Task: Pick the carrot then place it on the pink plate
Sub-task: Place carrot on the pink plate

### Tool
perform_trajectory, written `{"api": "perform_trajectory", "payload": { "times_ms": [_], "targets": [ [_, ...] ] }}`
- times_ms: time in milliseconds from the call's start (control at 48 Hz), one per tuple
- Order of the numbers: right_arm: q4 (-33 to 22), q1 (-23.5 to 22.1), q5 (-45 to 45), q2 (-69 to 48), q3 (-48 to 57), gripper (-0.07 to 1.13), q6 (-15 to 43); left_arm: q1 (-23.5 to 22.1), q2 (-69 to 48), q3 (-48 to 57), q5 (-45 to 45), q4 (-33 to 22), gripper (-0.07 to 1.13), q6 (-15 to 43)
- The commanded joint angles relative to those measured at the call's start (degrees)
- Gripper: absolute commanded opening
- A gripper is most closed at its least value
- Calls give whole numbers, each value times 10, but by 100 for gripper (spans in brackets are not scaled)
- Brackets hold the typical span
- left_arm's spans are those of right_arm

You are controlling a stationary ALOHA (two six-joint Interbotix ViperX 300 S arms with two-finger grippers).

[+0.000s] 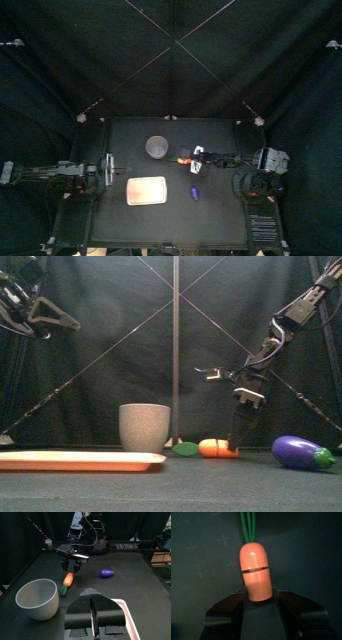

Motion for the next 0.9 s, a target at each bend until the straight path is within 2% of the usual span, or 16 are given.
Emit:
{"api": "perform_trajectory", "payload": {
  "times_ms": [21,458,896],
  "targets": [
    [10,1,-4,-5,-15,76,-1,1,1,-10,-3,-1,-3,1],
    [17,22,3,-12,-28,74,0,2,1,-11,12,-1,-3,0],
    [51,106,25,-81,-72,74,4,2,1,-11,12,0,-3,1]
  ]
}}
